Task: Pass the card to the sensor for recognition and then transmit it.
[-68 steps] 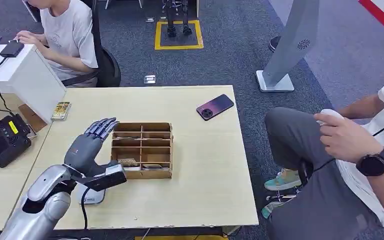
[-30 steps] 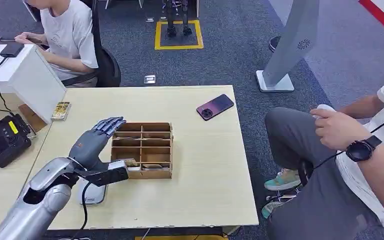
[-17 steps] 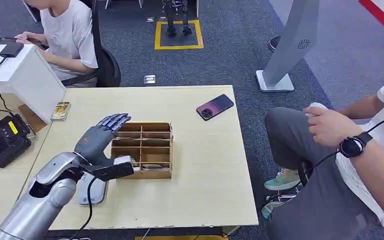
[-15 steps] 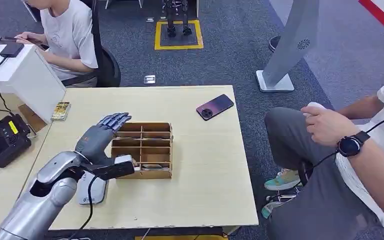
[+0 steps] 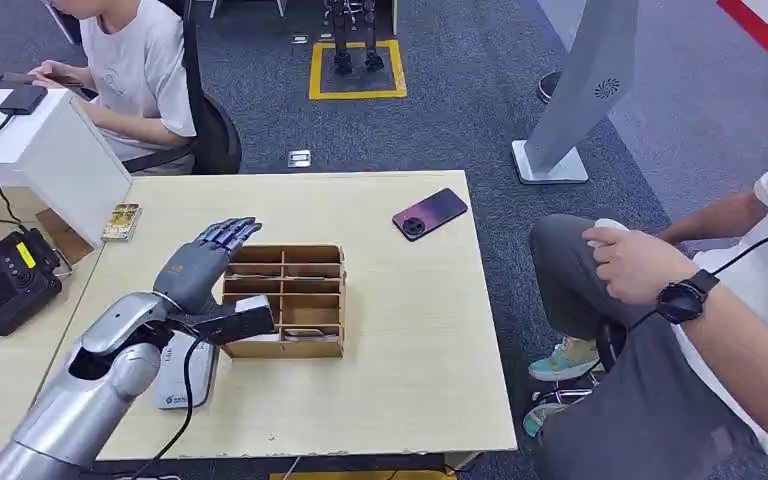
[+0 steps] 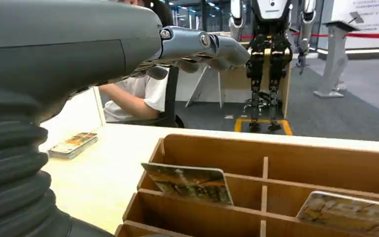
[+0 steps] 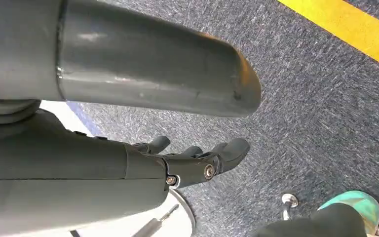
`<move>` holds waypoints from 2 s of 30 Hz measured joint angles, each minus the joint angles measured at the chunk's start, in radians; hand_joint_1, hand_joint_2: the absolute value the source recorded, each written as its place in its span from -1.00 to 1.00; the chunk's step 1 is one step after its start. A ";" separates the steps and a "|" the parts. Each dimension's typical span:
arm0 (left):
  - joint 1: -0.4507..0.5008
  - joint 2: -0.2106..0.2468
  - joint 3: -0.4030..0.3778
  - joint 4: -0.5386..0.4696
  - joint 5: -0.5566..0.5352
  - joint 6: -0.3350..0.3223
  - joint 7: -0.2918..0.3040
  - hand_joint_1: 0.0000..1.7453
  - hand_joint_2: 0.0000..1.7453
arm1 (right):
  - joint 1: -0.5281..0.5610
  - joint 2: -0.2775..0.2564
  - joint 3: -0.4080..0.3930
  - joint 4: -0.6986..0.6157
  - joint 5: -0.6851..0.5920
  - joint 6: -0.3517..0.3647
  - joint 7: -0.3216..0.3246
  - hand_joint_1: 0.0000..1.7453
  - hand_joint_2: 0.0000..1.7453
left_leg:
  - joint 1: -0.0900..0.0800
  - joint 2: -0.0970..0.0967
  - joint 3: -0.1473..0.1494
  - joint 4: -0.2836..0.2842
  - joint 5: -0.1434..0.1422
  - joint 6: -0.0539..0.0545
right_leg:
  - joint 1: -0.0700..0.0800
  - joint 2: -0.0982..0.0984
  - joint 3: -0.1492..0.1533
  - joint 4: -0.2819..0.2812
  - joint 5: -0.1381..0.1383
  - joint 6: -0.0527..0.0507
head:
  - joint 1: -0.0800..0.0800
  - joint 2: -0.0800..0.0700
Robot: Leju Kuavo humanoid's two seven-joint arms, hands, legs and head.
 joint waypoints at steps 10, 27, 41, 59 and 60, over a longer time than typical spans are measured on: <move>-0.001 0.001 0.000 0.058 0.000 0.000 0.002 -1.00 1.00 | 0.000 0.000 0.001 0.000 0.000 0.001 0.006 -1.00 -1.00 | 0.000 0.000 0.000 0.000 0.000 0.000 | 0.000 0.000 0.000 0.000 0.000 0.000 | 0.000 0.000; -0.001 0.010 0.000 0.070 -0.003 -0.003 -0.004 -1.00 1.00 | 0.000 0.000 0.001 0.000 0.000 0.001 0.000 -1.00 -1.00 | 0.000 0.000 0.000 0.000 0.000 0.000 | 0.000 0.000 0.000 0.000 0.000 0.000 | 0.000 0.000; -0.005 0.006 0.000 0.055 0.045 -0.012 -0.022 -1.00 1.00 | 0.000 0.000 0.001 0.000 0.000 0.000 0.000 -1.00 -1.00 | 0.000 0.000 0.000 0.000 0.000 0.000 | 0.000 0.000 0.000 0.000 0.000 0.000 | 0.000 0.000; -0.035 -0.024 -0.038 0.056 0.026 -0.029 -0.013 -1.00 1.00 | -0.002 0.000 0.001 0.000 0.000 0.000 0.000 -1.00 -1.00 | 0.000 0.000 0.000 0.000 0.000 0.000 | 0.000 0.000 0.000 0.000 0.000 0.000 | 0.000 0.000; -0.034 -0.024 -0.040 0.058 0.024 -0.029 -0.013 -1.00 1.00 | -0.002 0.000 0.001 0.000 0.000 0.000 0.000 -1.00 -1.00 | 0.000 0.000 0.000 0.000 0.000 0.000 | 0.000 0.000 0.000 0.000 0.000 0.000 | 0.000 0.000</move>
